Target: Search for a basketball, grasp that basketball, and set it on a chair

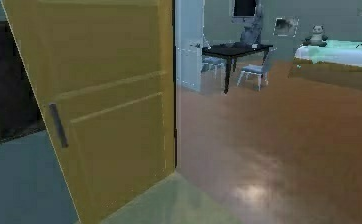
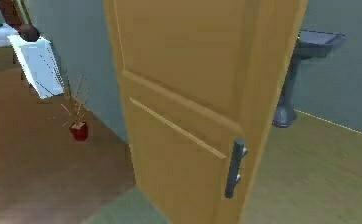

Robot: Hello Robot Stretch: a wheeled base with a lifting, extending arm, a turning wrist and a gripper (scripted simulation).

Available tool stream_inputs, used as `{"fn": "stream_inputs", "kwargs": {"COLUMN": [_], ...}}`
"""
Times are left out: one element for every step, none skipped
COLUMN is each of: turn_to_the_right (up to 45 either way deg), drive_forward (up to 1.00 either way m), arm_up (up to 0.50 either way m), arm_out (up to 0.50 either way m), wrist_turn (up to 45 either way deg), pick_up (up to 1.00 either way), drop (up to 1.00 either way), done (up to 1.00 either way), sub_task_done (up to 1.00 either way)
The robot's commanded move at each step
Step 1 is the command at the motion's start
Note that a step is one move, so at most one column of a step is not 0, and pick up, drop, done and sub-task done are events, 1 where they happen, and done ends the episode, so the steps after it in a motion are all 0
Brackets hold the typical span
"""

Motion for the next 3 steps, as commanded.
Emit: {"fn": "stream_inputs", "kwargs": {"turn_to_the_right": [33.0,0.0,0.0], "drive_forward": [0.00,1.00,0.90], "arm_up": [0.00,0.00,0.00], "arm_out": [0.00,0.00,0.00], "wrist_turn": [0.0,0.0,0.0], "pick_up": [0.00,0.00,0.00], "drop": [0.00,0.00,0.00], "done": [0.00,0.00,0.00], "sub_task_done": [0.00,0.00,0.00]}}
